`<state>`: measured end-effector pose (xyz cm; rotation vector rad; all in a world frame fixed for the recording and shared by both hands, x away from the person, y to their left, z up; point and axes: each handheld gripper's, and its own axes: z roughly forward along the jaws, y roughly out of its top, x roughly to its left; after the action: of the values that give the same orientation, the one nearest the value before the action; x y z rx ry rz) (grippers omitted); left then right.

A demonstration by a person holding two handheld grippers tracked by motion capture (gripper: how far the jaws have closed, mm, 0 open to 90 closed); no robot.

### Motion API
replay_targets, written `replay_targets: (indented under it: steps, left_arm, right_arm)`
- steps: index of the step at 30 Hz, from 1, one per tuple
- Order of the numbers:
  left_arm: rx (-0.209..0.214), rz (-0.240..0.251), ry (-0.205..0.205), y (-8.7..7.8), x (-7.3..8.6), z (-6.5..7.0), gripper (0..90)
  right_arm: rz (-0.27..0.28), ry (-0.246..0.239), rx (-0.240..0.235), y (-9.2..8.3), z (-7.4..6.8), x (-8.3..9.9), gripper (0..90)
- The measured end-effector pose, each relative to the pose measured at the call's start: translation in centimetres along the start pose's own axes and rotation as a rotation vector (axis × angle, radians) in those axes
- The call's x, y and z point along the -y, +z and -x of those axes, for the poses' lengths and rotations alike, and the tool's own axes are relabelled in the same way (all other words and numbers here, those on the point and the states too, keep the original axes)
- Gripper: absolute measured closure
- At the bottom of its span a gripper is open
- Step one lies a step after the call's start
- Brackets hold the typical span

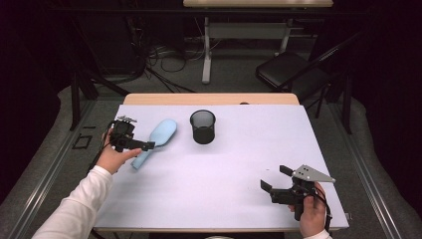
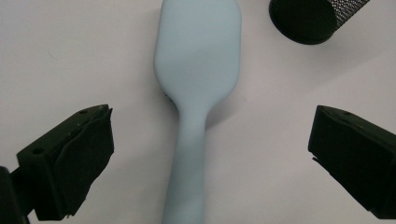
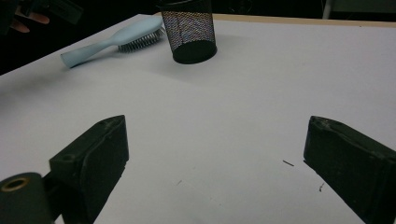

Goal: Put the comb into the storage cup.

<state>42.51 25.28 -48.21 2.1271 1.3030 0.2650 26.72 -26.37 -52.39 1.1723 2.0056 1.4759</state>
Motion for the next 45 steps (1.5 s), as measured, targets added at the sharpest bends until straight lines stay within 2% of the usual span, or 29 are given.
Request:
replay_targets:
  steps: [3, 9, 15, 24, 27, 36, 45]
  left_arm:
    - [-0.005, -0.011, 0.013, -0.1, -0.2, 0.2, 0.5]
    - [-0.015, -0.027, 0.011, -0.1, -0.6, 0.2, 0.5]
    - [-0.007, -0.054, 0.012, -0.1, -0.9, 0.2, 0.7]
    - [-0.042, -0.084, 0.032, 0.0, -1.2, 0.0, 2.0]
    - [-0.038, -0.090, 0.035, 0.1, -1.3, 0.0, 2.0]
    - [-0.023, -0.107, 0.015, 0.5, -1.4, -0.1, 0.6]
    - [-0.040, -0.120, 0.015, 0.6, -1.5, -0.2, 0.6]
  right_arm:
    - [-0.001, 0.000, 0.000, 0.0, 0.0, 0.0, 6.4]
    - [-0.005, 0.001, -0.002, 0.0, 0.0, 0.0, 6.4]
    - [-0.007, 0.000, -0.002, 0.0, 0.0, 0.0, 6.4]
    - [-0.010, 0.002, -0.001, 0.1, 0.0, 0.0, 6.4]
    - [-0.012, 0.002, -0.002, 0.1, 0.0, 0.0, 6.4]
    - [-0.015, 0.001, -0.001, 0.1, 0.0, 0.1, 6.4]
    - [-0.016, -0.002, 0.003, 0.2, 0.0, 0.1, 6.5]
